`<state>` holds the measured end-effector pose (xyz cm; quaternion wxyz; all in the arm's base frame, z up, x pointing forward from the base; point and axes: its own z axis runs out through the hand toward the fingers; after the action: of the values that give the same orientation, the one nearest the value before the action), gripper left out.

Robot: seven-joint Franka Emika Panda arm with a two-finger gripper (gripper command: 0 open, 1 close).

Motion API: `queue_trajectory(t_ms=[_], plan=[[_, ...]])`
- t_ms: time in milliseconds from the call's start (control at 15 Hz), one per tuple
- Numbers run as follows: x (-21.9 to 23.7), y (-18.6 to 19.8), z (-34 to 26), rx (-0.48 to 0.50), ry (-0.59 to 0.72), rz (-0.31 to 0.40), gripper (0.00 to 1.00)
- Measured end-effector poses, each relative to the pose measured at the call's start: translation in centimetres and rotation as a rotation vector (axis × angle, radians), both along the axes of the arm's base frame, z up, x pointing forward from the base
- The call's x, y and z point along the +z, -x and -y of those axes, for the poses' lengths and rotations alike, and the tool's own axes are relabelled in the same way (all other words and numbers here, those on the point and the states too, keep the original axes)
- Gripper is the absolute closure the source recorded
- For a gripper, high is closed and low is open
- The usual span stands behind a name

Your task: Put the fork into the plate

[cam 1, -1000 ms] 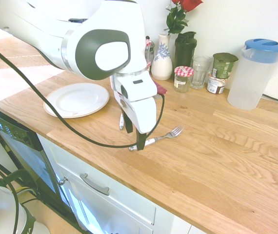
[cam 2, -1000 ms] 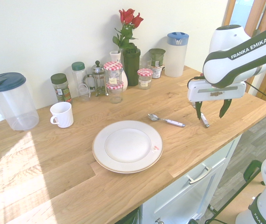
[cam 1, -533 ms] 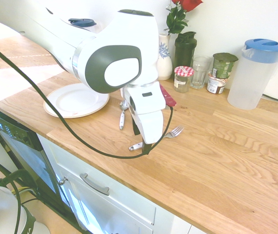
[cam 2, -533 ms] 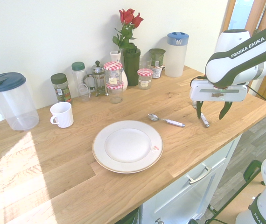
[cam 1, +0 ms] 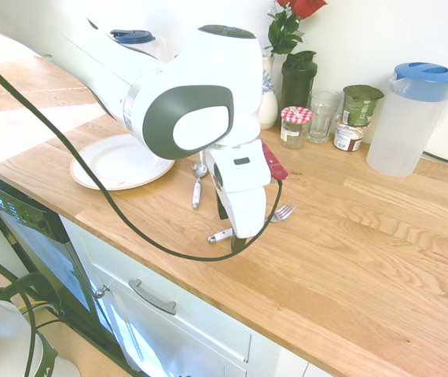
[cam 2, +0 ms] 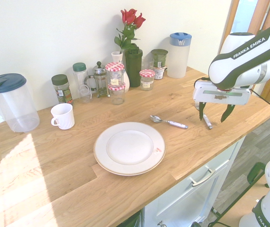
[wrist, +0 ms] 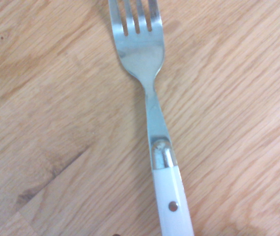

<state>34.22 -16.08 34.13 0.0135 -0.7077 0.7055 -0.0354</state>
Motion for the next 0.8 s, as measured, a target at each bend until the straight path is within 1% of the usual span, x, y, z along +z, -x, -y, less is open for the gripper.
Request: queue_trajectory(t_ms=[800], plan=[[-1.4, -0.1, 0.8, -0.044, -0.036, 0.005, 1.0]])
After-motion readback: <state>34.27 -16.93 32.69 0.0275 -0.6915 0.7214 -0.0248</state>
